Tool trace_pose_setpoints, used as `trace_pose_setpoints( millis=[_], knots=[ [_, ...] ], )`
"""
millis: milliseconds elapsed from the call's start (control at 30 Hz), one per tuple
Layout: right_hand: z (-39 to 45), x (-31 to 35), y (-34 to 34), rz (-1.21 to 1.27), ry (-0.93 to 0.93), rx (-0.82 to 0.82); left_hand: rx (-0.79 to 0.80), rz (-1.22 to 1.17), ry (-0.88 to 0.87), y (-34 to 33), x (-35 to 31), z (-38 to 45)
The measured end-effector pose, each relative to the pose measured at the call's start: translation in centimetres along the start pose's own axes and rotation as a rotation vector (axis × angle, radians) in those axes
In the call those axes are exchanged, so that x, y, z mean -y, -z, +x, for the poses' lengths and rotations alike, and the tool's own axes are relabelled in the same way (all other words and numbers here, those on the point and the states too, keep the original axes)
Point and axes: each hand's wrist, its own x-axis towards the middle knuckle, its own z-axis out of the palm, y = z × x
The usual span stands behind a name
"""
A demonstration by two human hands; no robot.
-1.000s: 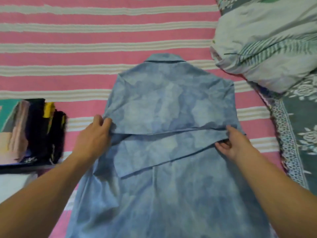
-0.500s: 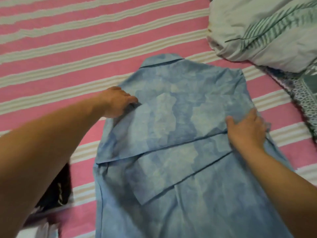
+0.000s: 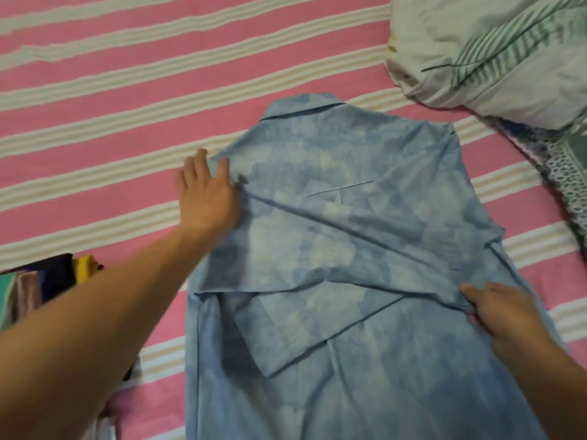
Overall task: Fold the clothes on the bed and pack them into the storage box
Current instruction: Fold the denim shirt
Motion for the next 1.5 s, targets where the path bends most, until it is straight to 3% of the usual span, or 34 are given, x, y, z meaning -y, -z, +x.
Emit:
trace_pose_setpoints(
  millis=[33, 100, 167, 200, 300, 367, 500, 567, 633, 700, 767, 833, 900, 967, 1033, 1100, 1167, 1200, 1333, 1433, 1500],
  knots=[
    [0.0, 0.0, 0.1, 0.084, -0.075, 0.037, -0.016, -0.102, -0.048, -0.2, -2.4, -2.2],
    [-0.3, 0.4, 1.0, 0.217, -0.16, 0.109, 0.006, -0.209, -0.341, -0.3, -7.3, -7.6],
    [-0.7, 1.1, 1.6, 0.318, -0.21, 0.211, 0.113, -0.191, -0.621, -0.9, -10.6, -12.6],
    [-0.9, 1.5, 1.9, 0.391, -0.245, 0.258, 0.153, -0.146, -0.664, -1.4, -11.3, -14.2],
    [-1.3, 3.6, 3.4, 0.51, -0.26, 0.322, 0.109, -0.108, -0.46, -1.2, -11.0, -14.8],
    [-1.1, 4.8, 3.9, 0.496, -0.252, 0.348, 0.048, -0.131, -0.459, -0.7, -9.7, -14.8],
    [-0.9, 5.8, 3.7, 0.333, -0.327, 0.463, 0.312, -0.088, -0.536, 0.1, -8.7, -16.5],
    [-0.8, 5.9, 2.8, 0.249, -0.311, 0.492, 0.446, -0.109, -0.355, 1.5, -10.2, -17.1],
    [-1.7, 6.9, 2.2, 0.158, -0.155, 0.372, 0.497, -0.328, -0.134, 4.9, -13.0, -17.5],
    [-4.5, 8.9, 2.1, 0.095, 0.124, 0.233, 0.499, -0.769, 0.075, 10.7, -16.6, -17.7],
    [-9.8, 11.8, 2.2, -0.053, 0.421, 0.222, 0.491, -1.262, 0.321, 16.8, -19.7, -17.9],
    [-15.8, 13.9, 1.7, -0.223, 0.691, 0.337, 0.498, -1.602, 0.488, 21.1, -21.8, -18.2],
    [-21.7, 15.6, 1.2, -0.3, 0.852, 0.594, 0.351, -1.685, 0.58, 23.5, -21.3, -18.4],
    [-25.7, 16.6, 1.0, -0.347, 0.881, 0.913, 0.099, -1.664, 0.777, 25.1, -18.7, -18.8],
    [-27.5, 16.8, 1.5, -0.327, 0.731, 1.147, -0.06, -1.615, 0.926, 26.0, -15.1, -19.9],
    [-27.8, 17.2, 2.1, -0.261, 0.7, 1.071, -0.091, -1.665, 0.931, 28.2, -12.4, -21.1],
    [-27.5, 17.9, 1.7, -0.29, 0.92, 0.799, -0.047, -1.689, 0.874, 30.4, -10.4, -22.2],
    [-27.5, 18.3, 1.1, -0.329, 1.047, 0.741, -0.031, -1.685, 0.849, 31.0, -9.7, -22.6],
    [-31.0, 20.6, -2.1, -0.441, 1.399, 0.752, -0.029, -1.584, 0.737, 33.2, -8.0, -23.2],
    [-32.8, 21.1, -3.1, -0.257, 1.523, 0.577, -0.091, -1.43, 0.754, 34.6, -8.1, -23.2],
    [-33.8, 21.2, -2.8, -0.152, 1.518, 0.482, -0.237, -1.252, 0.773, 35.5, -8.2, -23.1]
  ],
)
